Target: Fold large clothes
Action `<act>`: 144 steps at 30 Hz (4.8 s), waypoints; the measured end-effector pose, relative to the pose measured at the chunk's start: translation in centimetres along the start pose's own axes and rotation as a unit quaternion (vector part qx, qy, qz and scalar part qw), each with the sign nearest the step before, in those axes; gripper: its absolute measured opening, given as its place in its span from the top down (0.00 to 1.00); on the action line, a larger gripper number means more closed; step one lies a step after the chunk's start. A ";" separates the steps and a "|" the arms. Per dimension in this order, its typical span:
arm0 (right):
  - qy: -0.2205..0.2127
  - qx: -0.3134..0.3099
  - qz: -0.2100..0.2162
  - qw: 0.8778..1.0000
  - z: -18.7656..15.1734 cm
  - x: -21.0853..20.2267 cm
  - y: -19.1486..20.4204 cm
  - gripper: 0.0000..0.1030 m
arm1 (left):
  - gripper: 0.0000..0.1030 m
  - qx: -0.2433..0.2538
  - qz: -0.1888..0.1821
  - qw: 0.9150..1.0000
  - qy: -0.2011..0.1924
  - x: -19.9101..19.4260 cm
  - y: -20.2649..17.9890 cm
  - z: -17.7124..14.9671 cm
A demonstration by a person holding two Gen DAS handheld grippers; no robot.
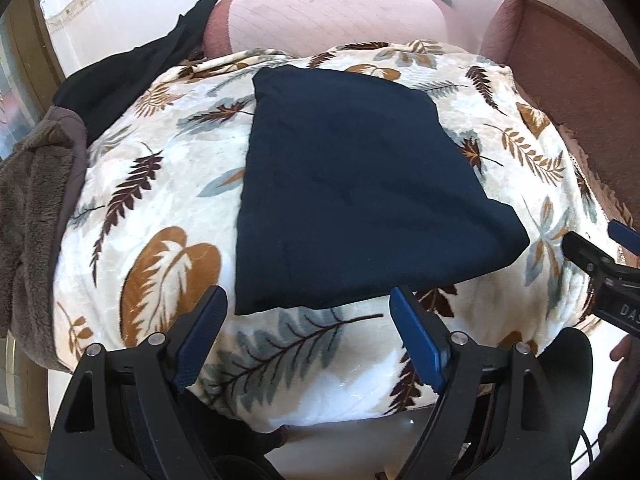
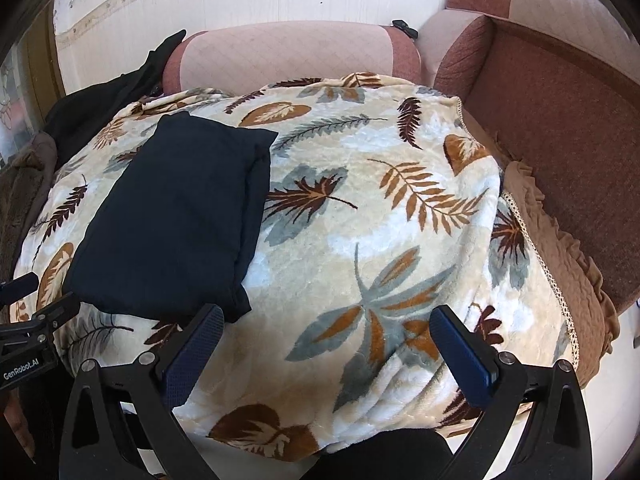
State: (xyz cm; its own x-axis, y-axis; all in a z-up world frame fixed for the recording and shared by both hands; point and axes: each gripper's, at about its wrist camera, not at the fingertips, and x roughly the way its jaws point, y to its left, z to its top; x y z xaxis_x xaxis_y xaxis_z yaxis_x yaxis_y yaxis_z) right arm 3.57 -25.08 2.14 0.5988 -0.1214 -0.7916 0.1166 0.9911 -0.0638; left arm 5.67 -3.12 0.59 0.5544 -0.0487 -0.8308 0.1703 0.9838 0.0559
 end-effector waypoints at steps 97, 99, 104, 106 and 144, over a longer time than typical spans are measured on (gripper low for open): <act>0.024 0.000 -0.001 1.000 -0.4 2.3 1.4 0.01 | 0.18 0.019 0.007 1.000 0.012 1.8 1.1 -0.8; 0.015 -0.003 -0.007 1.000 -0.7 1.6 1.3 0.01 | 0.18 0.038 0.017 0.999 0.007 1.5 0.2 -1.3; -0.003 -0.003 -0.011 1.000 -1.1 0.2 0.7 0.01 | 0.18 0.047 0.017 0.999 0.010 1.1 -0.7 -2.0; -0.008 -0.002 -0.014 1.000 -1.1 -0.2 0.4 0.01 | 0.18 0.046 0.015 0.999 0.013 1.0 -0.8 -2.1; -0.009 0.035 -0.011 0.999 -1.6 -0.7 -1.9 0.00 | 0.18 0.045 -0.035 0.998 0.000 -0.8 -3.7 -2.2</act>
State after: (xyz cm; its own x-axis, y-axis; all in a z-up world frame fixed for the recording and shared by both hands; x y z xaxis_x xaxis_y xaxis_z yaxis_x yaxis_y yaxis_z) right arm 1.69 -26.80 1.81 0.6090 -0.1450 -0.7798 0.1850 0.9820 -0.0382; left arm 2.81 -6.33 -0.20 0.5393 -0.1168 -0.8339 0.2817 0.9583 0.0479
